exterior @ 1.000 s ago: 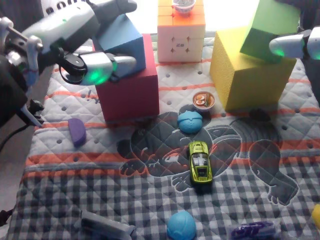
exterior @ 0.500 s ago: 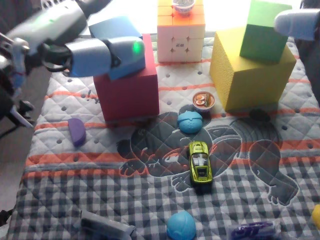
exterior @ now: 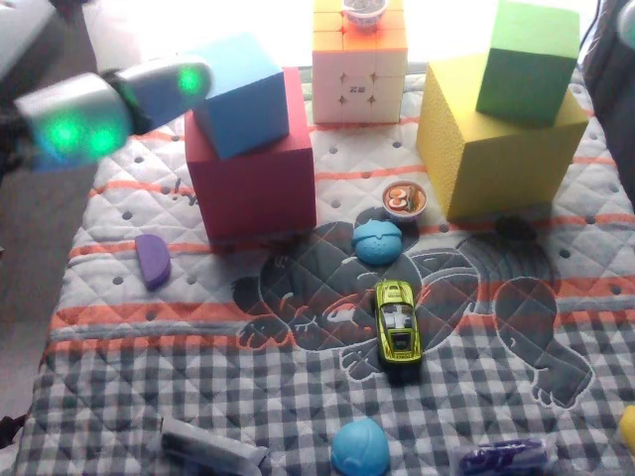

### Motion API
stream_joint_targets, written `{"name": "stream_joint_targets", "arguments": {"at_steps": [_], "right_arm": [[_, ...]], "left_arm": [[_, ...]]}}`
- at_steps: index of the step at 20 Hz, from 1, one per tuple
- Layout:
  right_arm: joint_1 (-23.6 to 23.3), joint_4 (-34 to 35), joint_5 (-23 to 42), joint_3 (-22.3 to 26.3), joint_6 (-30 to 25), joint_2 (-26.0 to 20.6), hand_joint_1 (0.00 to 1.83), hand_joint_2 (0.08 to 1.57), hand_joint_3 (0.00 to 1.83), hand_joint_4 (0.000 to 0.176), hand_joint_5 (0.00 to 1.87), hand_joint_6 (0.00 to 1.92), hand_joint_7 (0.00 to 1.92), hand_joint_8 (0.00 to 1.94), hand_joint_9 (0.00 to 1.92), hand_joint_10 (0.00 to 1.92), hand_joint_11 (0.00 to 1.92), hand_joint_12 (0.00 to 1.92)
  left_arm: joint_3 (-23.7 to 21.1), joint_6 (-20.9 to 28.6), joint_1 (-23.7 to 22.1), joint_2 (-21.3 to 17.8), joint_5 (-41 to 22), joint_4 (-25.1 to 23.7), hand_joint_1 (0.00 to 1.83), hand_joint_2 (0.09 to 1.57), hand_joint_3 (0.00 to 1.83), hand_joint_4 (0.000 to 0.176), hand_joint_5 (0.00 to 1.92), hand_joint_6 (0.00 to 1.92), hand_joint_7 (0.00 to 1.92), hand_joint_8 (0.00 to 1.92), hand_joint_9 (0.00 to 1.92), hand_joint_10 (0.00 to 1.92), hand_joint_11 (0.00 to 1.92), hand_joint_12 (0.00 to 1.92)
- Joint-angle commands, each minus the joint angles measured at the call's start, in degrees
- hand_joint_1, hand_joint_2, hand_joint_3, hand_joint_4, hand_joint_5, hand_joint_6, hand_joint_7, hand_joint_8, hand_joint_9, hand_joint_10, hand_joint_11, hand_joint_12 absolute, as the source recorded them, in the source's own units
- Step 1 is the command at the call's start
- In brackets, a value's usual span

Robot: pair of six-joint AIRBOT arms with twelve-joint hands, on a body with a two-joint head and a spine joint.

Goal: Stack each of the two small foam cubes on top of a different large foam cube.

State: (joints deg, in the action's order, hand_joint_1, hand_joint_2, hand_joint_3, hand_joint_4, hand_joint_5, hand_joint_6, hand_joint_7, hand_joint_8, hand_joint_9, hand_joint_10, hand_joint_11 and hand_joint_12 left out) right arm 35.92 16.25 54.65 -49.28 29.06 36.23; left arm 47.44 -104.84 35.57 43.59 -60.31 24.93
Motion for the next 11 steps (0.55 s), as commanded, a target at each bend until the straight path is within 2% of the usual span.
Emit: {"name": "stream_joint_targets", "arguments": {"at_steps": [1, 2, 3, 4, 5, 6, 7, 8, 9, 10, 11], "right_arm": [[0.12, 0.14, 11.69, 0.67, -0.34, -1.16, 0.44, 1.04, 0.00, 0.145, 0.00, 0.00, 0.00, 0.00, 0.00, 0.00, 0.00, 0.94], [1.03, -0.07, 13.66, 1.41, -0.34, -1.86, 0.44, 1.08, 0.00, 0.122, 0.00, 0.00, 0.00, 0.00, 0.00, 0.00, 0.00, 0.90], [1.62, -0.33, 15.17, 1.95, -0.34, -2.29, 0.44, 1.07, 0.00, 0.131, 0.00, 0.00, 0.00, 0.00, 0.00, 0.00, 0.00, 0.89], [2.20, -0.79, 16.63, 2.43, -0.34, -2.66, 0.42, 1.05, 0.00, 0.133, 0.00, 0.00, 0.00, 0.00, 0.00, 0.00, 0.00, 0.62], [3.03, -1.47, 18.47, 2.79, -0.34, -2.90, 0.41, 1.03, 0.00, 0.152, 0.00, 0.00, 0.00, 0.00, 0.00, 0.00, 0.00, 0.34], [4.55, -1.75, 21.38, 3.11, -0.34, -3.12, 0.38, 1.09, 0.01, 0.130, 0.00, 0.00, 0.00, 0.00, 0.00, 0.00, 0.00, 0.33], [5.63, -1.75, 23.02, 3.21, -0.34, -3.20, 0.36, 1.12, 0.01, 0.098, 0.00, 0.00, 0.00, 0.00, 0.00, 0.00, 0.00, 0.22], [7.97, -1.74, 26.82, 3.27, -0.34, -3.32, 0.38, 1.13, 0.01, 0.094, 0.00, 0.00, 0.00, 0.00, 0.00, 0.00, 0.00, 0.04], [9.73, -1.72, 29.27, 3.26, -0.34, -3.36, 0.39, 1.14, 0.01, 0.094, 0.00, 0.00, 0.00, 0.00, 0.00, 0.00, 0.00, 0.01], [11.91, -1.63, 32.38, 3.30, -0.34, -3.47, 0.39, 1.14, 0.01, 0.094, 0.00, 0.00, 0.00, 0.00, 0.00, 0.00, 0.00, 0.01], [14.53, -1.22, 36.24, 3.53, -0.34, -3.64, 0.36, 1.12, 0.00, 0.102, 0.00, 0.00, 0.00, 0.00, 0.00, 0.00, 0.00, 0.00]], "left_arm": [[-0.02, 3.48, 0.42, -1.13, -11.03, -2.54, 0.36, 0.95, 0.06, 0.176, 0.00, 0.00, 0.00, 0.00, 0.00, 0.00, 0.00, 1.35], [-0.32, 5.69, 1.67, -1.70, -13.06, -3.11, 0.39, 0.99, 0.01, 0.176, 0.00, 0.00, 0.00, 0.00, 0.00, 0.00, 0.00, 1.35], [-0.74, 6.78, 2.73, -2.19, -14.70, -3.54, 0.40, 1.01, 0.00, 0.176, 0.00, 0.00, 0.00, 0.00, 0.00, 0.00, 0.00, 0.79], [-1.37, 7.23, 3.90, -2.66, -16.93, -3.93, 0.38, 1.04, 0.00, 0.176, 0.00, 0.00, 0.00, 0.00, 0.00, 0.00, 0.00, 0.26], [-2.21, 7.23, 5.29, -3.13, -19.41, -4.38, 0.33, 1.08, 0.01, 0.130, 0.00, 0.00, 0.00, 0.00, 0.00, 0.00, 0.00, 0.15], [-3.11, 7.23, 6.97, -3.63, -22.24, -4.75, 0.30, 1.07, 0.00, 0.167, 0.00, 0.00, 0.00, 0.00, 0.00, 0.00, 0.00, 0.00], [-3.55, 7.23, 7.66, -3.86, -23.59, -4.88, 0.16, 1.11, 0.02, 0.135, 0.00, 0.00, 0.00, 0.00, 0.00, 0.00, 0.00, 0.00], [-4.55, 7.23, 9.47, -4.47, -27.35, -5.21, 0.08, 1.10, 0.02, 0.121, 0.00, 0.00, 0.00, 0.00, 0.00, 0.00, 0.00, 0.00], [-5.12, 7.25, 10.55, -4.91, -29.38, -5.56, 0.28, 1.01, 0.00, 0.165, 0.00, 0.00, 0.00, 0.00, 0.00, 0.00, 0.00, 0.00], [-5.64, 7.30, 11.59, -5.37, -31.20, -6.07, 0.28, 1.01, 0.00, 0.165, 0.00, 0.00, 0.00, 0.00, 0.00, 0.00, 0.00, 0.00], [-6.11, 7.38, 12.46, -5.80, -33.14, -6.70, 0.30, 1.01, 0.00, 0.144, 0.00, 0.00, 0.00, 0.00, 0.00, 0.00, 0.00, 0.00]]}}
